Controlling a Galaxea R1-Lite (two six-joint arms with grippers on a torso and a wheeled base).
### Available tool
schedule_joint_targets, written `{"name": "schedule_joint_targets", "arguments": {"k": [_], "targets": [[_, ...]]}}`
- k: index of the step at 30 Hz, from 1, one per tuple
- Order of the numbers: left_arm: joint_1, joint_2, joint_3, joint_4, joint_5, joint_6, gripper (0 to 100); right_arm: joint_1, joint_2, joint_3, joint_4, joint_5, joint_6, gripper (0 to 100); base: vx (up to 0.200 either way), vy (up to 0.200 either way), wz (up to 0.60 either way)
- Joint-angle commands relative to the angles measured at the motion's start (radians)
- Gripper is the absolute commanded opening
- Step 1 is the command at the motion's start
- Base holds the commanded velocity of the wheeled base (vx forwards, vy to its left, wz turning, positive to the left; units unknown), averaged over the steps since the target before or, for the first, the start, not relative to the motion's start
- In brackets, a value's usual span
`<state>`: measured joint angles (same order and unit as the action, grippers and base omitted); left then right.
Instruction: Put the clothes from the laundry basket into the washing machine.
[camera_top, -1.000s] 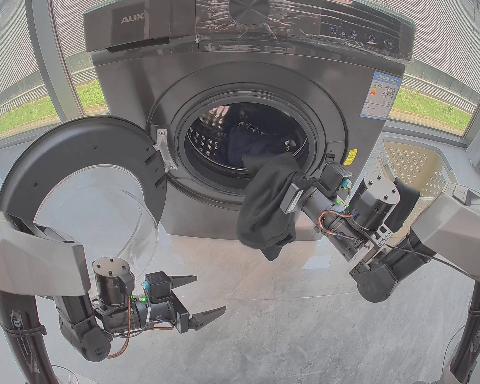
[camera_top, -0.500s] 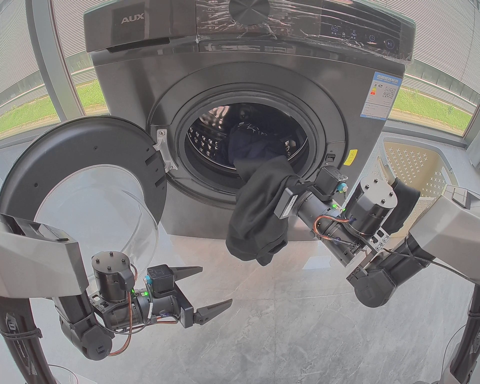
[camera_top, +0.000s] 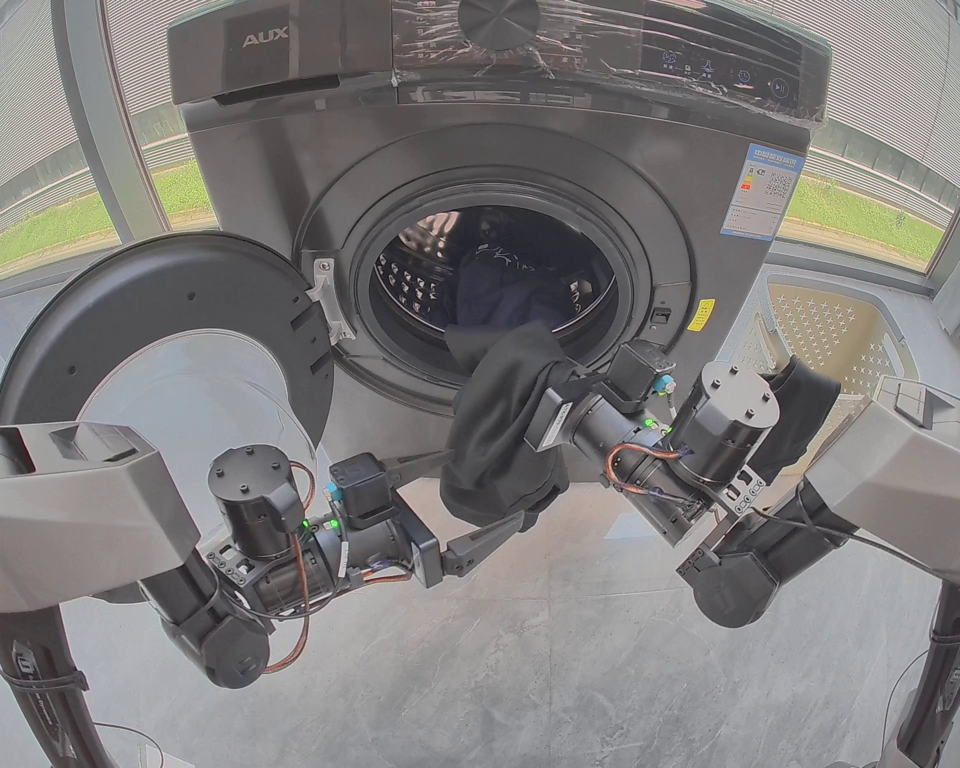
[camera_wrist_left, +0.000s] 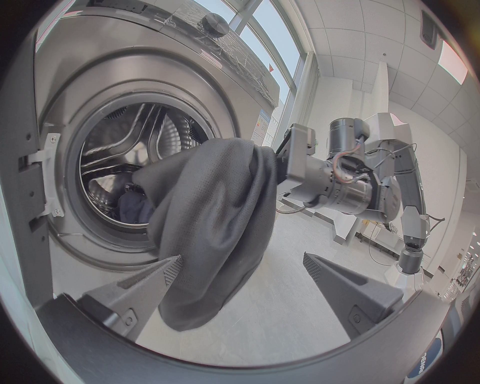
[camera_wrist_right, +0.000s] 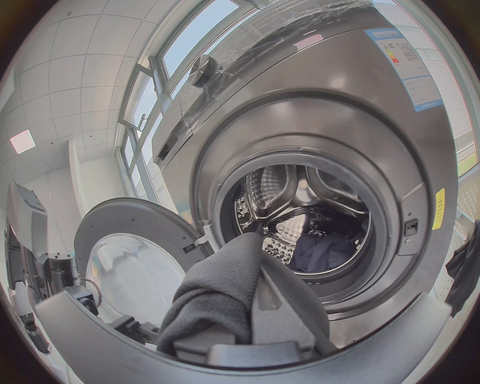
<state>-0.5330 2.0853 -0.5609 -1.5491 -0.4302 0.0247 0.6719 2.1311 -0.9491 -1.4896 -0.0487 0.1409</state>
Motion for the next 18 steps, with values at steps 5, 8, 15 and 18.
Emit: {"name": "schedule_joint_targets", "arguments": {"k": [5,8,15,18], "targets": [[-0.019,0.153,-0.174,0.003,0.044,-0.006,100,0.046,0.023,-0.003,-0.001,-0.002,0.0,0,0.0,0.0,0.0],[-0.018,0.19,-0.243,0.004,0.065,-0.006,100,0.06,0.021,-0.003,-0.001,-0.002,0.002,0,0.0,0.0,0.0],[-0.007,0.236,-0.34,0.023,0.102,-0.002,100,0.08,0.02,0.007,-0.003,-0.005,0.005,0,0.0,0.0,0.0],[-0.004,0.245,-0.364,0.034,0.114,0.001,100,0.089,0.018,0.007,-0.003,-0.034,0.005,0,0.0,0.0,0.0]]}}
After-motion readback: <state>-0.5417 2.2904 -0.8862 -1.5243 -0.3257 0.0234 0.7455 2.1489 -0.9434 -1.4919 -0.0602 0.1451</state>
